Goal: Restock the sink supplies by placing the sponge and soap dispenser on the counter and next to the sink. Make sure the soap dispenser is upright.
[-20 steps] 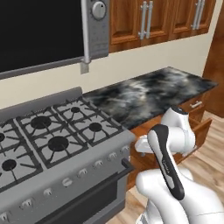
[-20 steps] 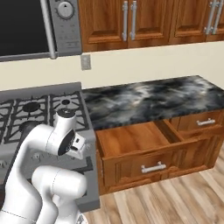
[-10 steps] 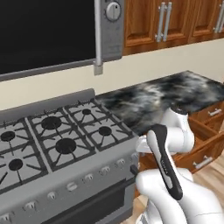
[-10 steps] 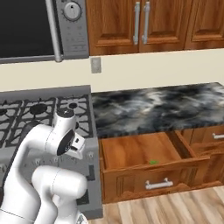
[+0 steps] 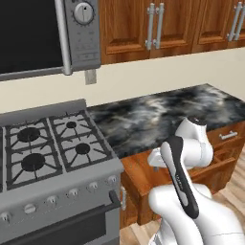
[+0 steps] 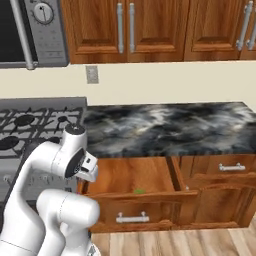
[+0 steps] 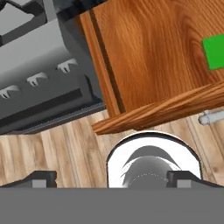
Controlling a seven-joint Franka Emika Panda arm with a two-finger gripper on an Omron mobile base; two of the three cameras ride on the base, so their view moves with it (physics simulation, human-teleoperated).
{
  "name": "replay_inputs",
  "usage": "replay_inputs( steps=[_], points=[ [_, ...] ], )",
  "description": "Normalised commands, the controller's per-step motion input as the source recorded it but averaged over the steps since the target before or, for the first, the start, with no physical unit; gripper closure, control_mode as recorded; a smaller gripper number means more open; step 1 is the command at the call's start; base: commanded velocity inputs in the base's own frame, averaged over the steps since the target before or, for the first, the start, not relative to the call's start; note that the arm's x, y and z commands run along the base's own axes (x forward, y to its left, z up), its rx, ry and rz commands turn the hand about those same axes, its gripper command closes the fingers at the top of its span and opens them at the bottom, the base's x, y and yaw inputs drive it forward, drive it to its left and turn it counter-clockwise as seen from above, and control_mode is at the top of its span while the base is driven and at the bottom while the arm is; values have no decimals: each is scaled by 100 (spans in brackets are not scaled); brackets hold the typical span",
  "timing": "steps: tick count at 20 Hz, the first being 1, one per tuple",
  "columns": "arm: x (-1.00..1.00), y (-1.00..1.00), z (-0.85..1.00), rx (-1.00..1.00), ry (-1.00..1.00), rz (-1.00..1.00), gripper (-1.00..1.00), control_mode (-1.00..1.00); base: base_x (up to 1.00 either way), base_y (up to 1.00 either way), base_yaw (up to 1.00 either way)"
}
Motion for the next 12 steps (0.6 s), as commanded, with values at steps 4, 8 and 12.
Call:
replay_inputs(
  steps=[4, 8, 12],
  points=[
    [0, 0, 0, 0, 0, 0, -100, 100, -3, -89, 26],
    [0, 0, 0, 0, 0, 0, -100, 100, -2, -74, 26],
    [0, 0, 0, 0, 0, 0, -100, 100, -19, -62, 20]
  ],
)
